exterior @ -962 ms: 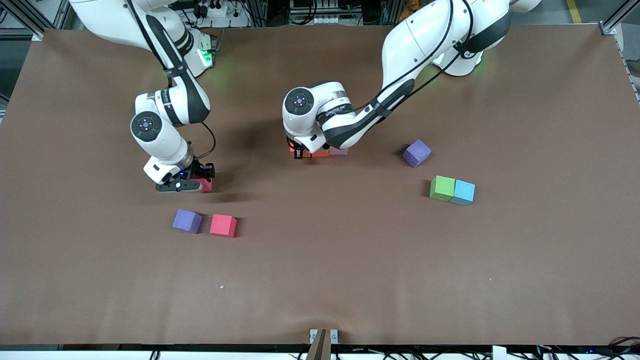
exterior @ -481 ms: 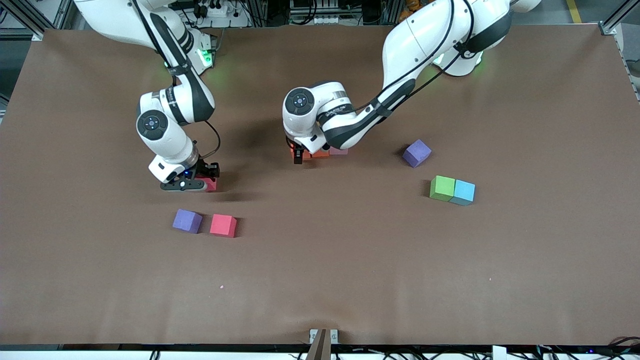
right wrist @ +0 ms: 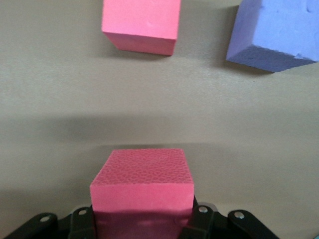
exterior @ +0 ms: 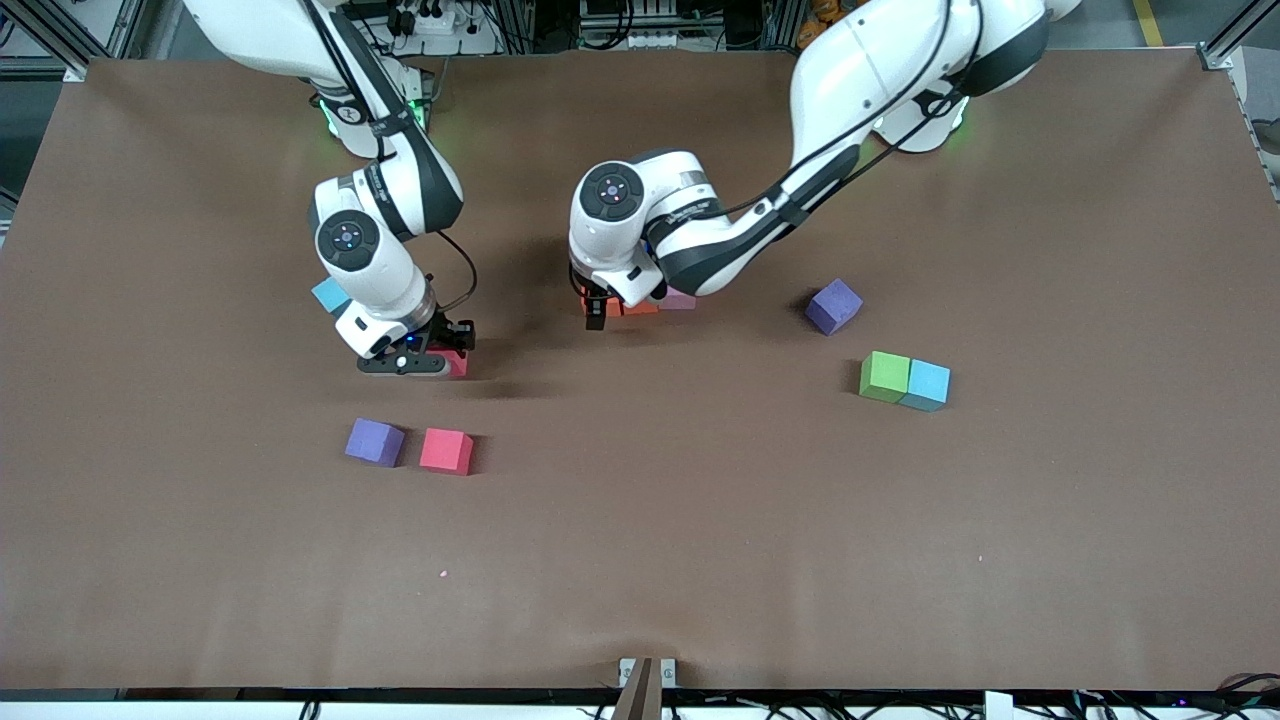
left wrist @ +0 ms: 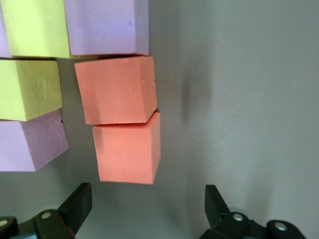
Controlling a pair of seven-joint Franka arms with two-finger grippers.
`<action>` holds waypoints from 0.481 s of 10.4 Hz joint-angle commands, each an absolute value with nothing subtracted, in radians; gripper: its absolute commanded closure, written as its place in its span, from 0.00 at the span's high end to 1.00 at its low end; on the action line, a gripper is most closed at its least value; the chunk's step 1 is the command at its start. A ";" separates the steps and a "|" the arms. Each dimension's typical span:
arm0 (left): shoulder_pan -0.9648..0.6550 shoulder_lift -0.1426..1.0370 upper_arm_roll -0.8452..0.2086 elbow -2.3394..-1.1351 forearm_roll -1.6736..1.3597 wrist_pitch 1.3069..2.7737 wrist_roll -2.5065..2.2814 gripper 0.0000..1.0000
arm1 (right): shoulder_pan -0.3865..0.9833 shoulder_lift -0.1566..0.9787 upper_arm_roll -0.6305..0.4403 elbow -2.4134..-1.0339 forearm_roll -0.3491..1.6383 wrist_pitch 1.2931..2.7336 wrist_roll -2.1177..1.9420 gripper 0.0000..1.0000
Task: Form number 2 with 11 blocks
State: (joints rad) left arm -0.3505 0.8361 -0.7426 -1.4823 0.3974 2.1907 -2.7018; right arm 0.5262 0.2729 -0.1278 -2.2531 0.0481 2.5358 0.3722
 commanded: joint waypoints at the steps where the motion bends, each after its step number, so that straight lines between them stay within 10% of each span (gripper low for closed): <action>1: -0.263 0.784 -0.788 -1.503 0.406 2.114 -2.633 1.00 | 0.586 0.320 -0.132 -2.183 0.104 2.514 0.422 0.42; 5: -0.128 0.723 -0.787 -1.575 0.486 2.056 -2.464 1.00 | 0.708 0.440 -0.133 -2.002 0.127 2.439 0.604 0.42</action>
